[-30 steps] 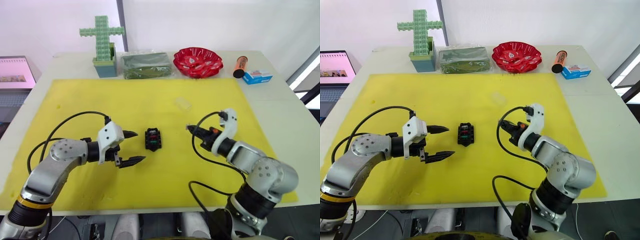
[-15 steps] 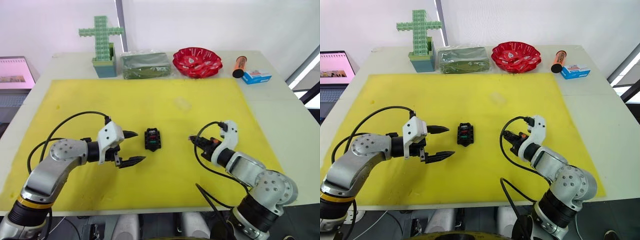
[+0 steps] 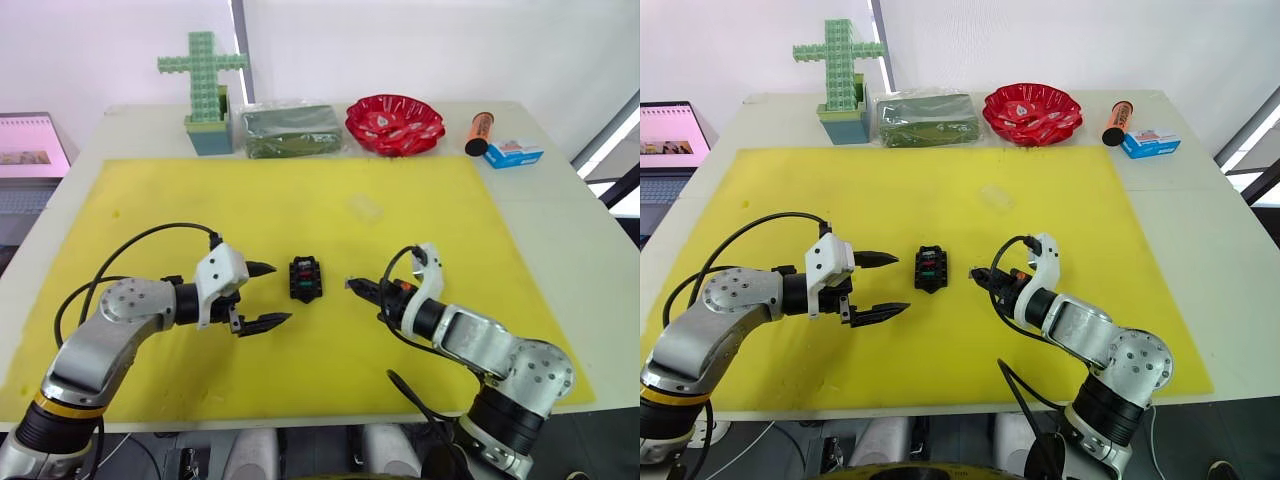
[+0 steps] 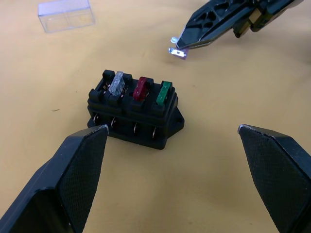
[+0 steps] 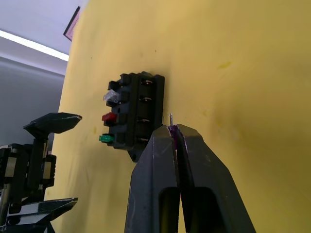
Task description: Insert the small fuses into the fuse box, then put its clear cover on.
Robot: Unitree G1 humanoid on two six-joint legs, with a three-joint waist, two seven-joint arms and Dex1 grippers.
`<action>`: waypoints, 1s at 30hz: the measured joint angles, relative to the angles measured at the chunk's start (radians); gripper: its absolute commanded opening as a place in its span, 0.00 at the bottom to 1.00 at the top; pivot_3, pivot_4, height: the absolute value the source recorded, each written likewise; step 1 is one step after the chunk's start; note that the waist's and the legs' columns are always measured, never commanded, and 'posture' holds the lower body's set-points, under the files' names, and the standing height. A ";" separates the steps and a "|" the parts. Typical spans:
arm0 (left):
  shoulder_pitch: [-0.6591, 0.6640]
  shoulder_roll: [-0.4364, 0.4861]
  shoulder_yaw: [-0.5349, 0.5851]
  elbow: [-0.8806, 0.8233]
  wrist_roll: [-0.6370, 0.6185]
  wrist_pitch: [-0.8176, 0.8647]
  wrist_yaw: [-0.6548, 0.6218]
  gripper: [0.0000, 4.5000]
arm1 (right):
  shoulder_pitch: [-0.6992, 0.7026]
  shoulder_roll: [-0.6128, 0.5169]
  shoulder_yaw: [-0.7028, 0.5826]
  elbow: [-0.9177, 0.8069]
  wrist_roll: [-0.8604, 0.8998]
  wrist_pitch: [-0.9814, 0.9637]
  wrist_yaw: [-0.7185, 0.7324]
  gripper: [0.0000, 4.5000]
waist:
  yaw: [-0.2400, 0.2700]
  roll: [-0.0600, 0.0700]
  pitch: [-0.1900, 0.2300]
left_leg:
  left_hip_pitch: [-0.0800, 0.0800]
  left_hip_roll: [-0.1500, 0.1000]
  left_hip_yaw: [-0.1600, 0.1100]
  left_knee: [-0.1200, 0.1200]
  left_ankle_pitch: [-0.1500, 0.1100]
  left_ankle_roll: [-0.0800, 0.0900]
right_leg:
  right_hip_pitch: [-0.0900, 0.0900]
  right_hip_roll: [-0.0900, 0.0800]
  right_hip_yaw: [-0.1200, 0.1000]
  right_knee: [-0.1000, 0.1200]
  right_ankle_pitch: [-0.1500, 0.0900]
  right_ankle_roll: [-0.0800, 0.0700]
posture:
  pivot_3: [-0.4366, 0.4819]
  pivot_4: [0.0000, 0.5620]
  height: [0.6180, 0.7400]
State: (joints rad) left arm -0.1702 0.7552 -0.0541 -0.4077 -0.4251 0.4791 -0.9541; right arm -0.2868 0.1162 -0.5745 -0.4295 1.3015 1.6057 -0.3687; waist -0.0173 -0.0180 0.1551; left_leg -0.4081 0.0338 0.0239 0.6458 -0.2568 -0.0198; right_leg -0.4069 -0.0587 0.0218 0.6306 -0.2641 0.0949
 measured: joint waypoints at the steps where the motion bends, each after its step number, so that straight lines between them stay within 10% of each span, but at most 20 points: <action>1: 0.000 0.000 0.000 -0.001 0.000 0.000 0.000 1.00 | 0.010 -0.006 0.005 0.005 0.025 -0.003 -0.027 0.01 | 0.000 0.000 0.000 | 0.000 0.000 0.000 0.000 0.000 0.000 | 0.000 0.000 0.000 0.000 0.000 0.000 | 0.48 0.27 1.00; 5: 0.001 0.000 0.000 -0.003 0.000 0.000 0.002 1.00 | 0.045 -0.074 0.081 0.045 0.179 -0.098 -0.166 0.16 | -0.001 0.000 0.000 | 0.000 0.000 0.000 0.000 0.000 0.000 | 0.000 0.000 0.000 0.000 0.000 0.000 | 0.48 0.27 1.00; 14: -0.002 -0.001 0.000 -0.002 0.000 0.005 0.000 1.00 | 0.122 -0.520 0.333 0.066 0.585 -0.352 -0.250 0.87 | -0.001 -0.001 0.000 | 0.000 0.000 0.000 0.000 0.000 0.000 | 0.000 0.000 0.002 -0.001 0.000 0.000 | 0.48 0.27 1.00; 22: -0.050 -0.005 -0.005 0.027 0.001 0.005 -0.008 1.00 | -0.174 -0.920 0.464 0.161 0.482 -0.226 0.275 1.00 | 0.002 -0.001 0.000 | 0.000 0.001 0.001 0.001 -0.001 0.001 | 0.000 0.002 0.002 -0.002 -0.001 -0.001 | 0.48 0.27 1.00; 30: -0.105 -0.015 -0.014 0.084 0.009 -0.006 -0.028 1.00 | -0.646 -1.001 0.854 0.497 -0.070 -0.195 1.033 1.00 | 0.004 -0.001 0.001 | -0.001 0.001 0.001 0.001 -0.001 0.002 | -0.001 0.002 0.002 -0.002 -0.001 -0.001 | 0.48 0.27 1.00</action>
State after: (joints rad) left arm -0.2755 0.7404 -0.0679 -0.3240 -0.4162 0.4728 -0.9823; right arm -0.9325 -0.8849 0.2794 0.0672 1.2313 1.4108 0.6646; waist -0.0137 -0.0188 0.1557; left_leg -0.4090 0.0344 0.0252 0.6465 -0.2579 -0.0178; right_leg -0.4082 -0.0571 0.0237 0.6282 -0.2647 0.0941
